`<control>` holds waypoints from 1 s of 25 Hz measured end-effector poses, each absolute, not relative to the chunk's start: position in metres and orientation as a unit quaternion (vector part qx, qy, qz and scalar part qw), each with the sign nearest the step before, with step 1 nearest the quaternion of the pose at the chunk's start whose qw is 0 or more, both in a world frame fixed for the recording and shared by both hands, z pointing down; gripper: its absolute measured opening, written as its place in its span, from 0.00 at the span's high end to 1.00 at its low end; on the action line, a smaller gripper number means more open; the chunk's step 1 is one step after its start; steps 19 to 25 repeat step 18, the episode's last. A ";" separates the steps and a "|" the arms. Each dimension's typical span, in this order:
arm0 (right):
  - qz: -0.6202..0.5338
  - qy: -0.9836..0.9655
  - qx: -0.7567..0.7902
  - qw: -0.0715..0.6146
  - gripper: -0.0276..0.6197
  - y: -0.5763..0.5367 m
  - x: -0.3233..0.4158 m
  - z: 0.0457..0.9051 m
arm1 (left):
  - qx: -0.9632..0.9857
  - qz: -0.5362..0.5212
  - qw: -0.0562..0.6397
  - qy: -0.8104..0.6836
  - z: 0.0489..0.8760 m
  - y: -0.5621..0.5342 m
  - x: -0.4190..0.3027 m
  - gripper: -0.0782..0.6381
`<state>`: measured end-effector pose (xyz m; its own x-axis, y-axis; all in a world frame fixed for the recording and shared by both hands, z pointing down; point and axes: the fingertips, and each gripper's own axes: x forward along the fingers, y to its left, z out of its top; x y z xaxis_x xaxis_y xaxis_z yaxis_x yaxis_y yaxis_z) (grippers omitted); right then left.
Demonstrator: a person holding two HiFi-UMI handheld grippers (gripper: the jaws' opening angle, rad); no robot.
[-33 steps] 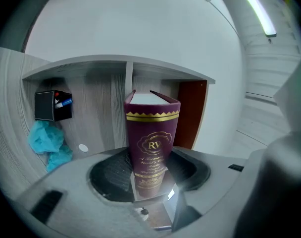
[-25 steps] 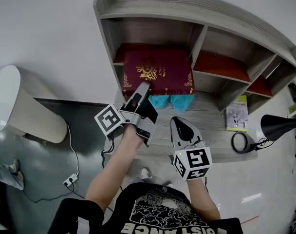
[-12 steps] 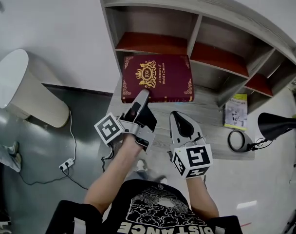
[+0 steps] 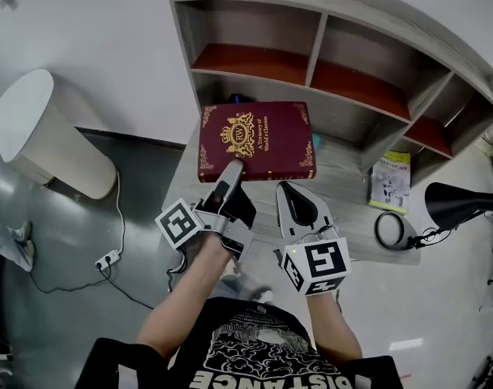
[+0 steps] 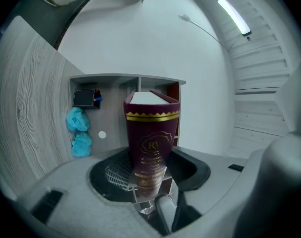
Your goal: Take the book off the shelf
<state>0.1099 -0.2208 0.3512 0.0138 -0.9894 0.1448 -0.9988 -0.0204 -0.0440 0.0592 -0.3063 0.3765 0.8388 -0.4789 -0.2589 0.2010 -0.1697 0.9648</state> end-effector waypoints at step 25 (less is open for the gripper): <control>0.054 -0.709 0.702 0.036 0.93 -0.197 0.108 0.358 | 0.727 -0.269 0.623 -0.105 0.389 -0.279 0.058 0.61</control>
